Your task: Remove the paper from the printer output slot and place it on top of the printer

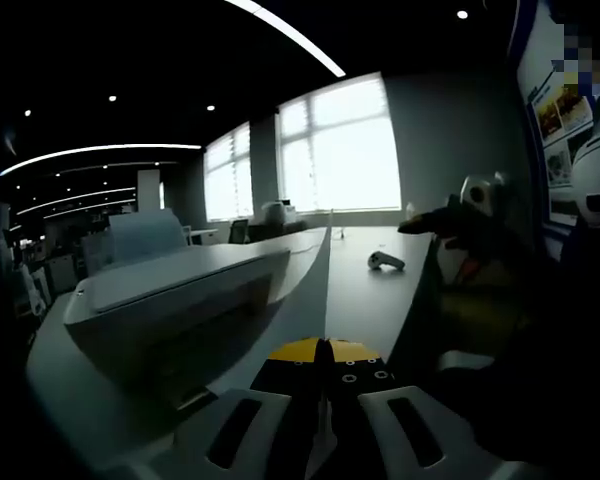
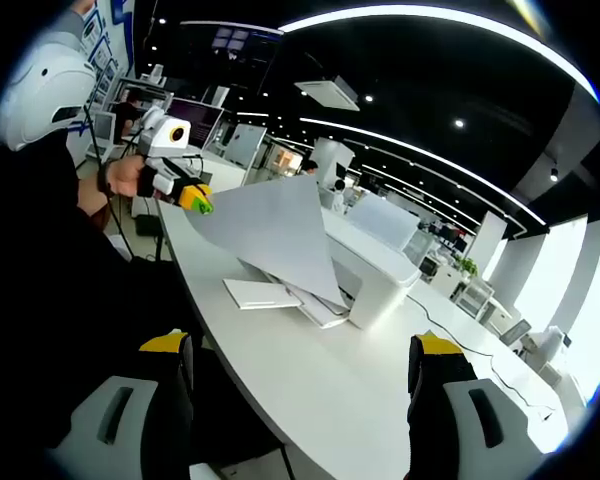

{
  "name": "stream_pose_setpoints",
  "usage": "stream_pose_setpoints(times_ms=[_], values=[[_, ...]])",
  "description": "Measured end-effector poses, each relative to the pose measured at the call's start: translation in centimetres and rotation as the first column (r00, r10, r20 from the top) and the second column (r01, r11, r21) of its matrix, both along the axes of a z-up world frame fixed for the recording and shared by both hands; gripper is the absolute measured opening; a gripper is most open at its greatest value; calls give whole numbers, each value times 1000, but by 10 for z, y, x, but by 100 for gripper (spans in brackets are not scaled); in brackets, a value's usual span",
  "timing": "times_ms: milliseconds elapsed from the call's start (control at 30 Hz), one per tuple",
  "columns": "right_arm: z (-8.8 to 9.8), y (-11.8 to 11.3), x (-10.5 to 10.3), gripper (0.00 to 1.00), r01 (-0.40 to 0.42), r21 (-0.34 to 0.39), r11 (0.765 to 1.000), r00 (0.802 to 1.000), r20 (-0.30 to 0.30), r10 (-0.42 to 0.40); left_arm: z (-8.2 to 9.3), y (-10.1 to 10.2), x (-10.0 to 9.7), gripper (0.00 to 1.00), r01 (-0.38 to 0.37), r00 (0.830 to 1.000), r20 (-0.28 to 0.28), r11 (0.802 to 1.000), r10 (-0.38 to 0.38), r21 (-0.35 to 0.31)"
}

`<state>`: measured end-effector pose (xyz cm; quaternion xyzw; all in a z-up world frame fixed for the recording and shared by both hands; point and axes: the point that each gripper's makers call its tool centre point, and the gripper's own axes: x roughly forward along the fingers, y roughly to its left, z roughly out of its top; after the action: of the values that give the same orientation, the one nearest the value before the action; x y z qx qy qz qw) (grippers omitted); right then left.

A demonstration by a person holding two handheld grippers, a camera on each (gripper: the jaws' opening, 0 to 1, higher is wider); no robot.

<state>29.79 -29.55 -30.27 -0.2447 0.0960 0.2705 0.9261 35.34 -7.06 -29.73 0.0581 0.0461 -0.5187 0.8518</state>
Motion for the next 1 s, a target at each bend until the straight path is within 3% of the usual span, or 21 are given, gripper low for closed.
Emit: stream_pose_setpoints(times_ms=[133,1000], values=[[0,0,0,84,2,-2,1000,1000,-1,-2,5,2,1,6,-8,1000,-8,1000,8,-27],[-3,0,0,84,1,0,1000,1000,-5,-1,14,6,1,6,-25,999,19,999,25,-25]])
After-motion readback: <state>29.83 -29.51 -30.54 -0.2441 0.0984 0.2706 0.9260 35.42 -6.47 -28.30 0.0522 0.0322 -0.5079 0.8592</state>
